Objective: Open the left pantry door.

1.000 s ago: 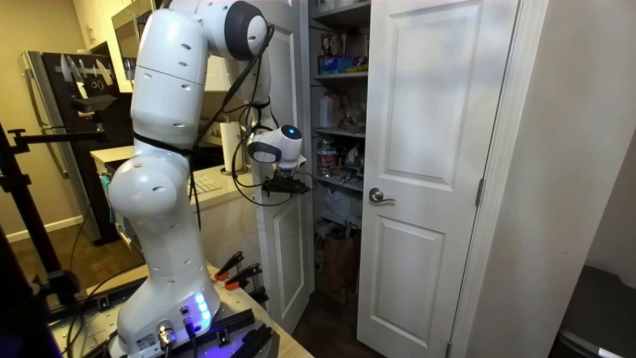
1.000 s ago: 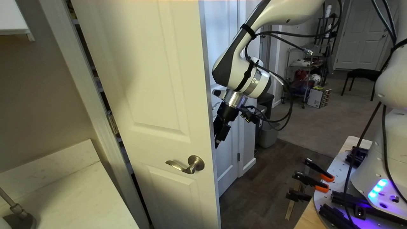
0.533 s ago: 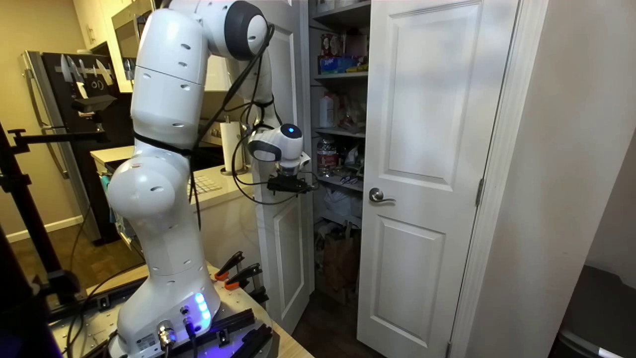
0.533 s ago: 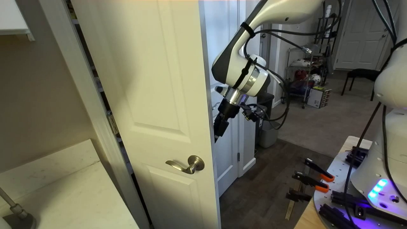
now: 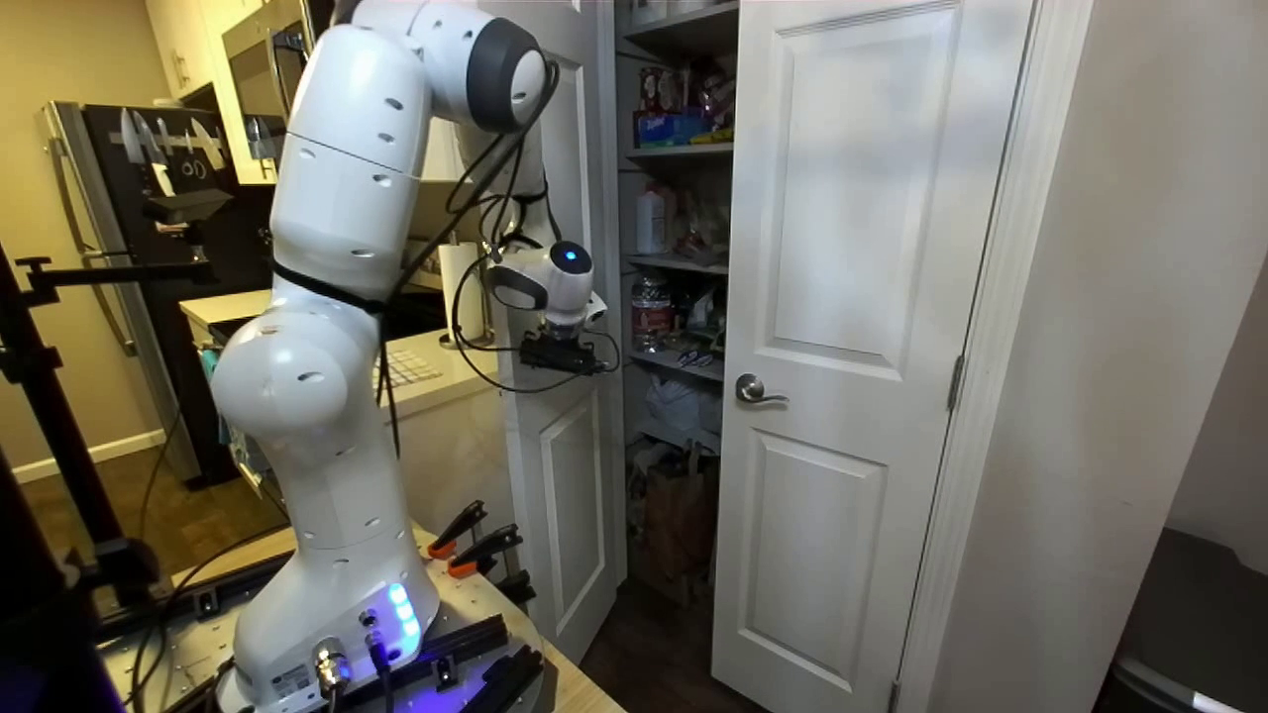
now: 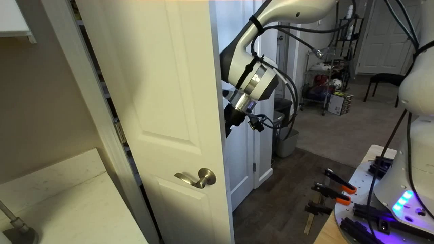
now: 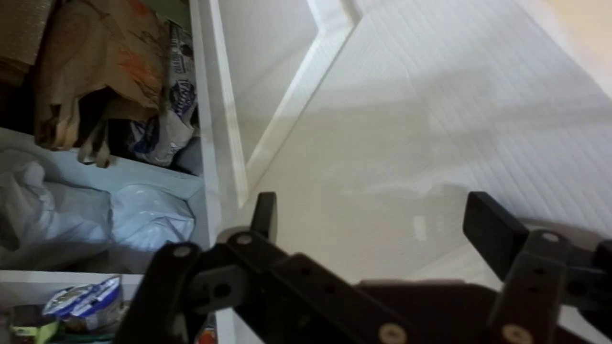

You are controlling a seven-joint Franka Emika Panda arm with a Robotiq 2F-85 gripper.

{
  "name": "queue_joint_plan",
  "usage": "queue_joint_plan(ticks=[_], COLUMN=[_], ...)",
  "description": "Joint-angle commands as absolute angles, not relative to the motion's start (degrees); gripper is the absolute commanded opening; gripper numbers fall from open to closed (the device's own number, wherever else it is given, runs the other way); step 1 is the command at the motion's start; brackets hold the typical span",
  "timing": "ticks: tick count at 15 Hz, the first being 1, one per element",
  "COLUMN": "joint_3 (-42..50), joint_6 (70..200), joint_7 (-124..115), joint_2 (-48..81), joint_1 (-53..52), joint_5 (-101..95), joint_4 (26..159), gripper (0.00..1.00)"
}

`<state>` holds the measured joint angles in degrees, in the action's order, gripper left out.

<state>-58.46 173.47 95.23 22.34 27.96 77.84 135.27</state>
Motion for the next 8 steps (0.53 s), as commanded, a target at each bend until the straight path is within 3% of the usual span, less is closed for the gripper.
queue_joint_plan(ticks=[1,8], joint_3=[-59.74,-56.83], joint_6=[172.73,172.13], joint_7=[100.77,100.06], joint_2=[30.10,36.16], joint_1=[25.64,20.63], joint_5=[78.57,76.00], joint_4=[131.93,129.68], gripper=[1.00,1.00])
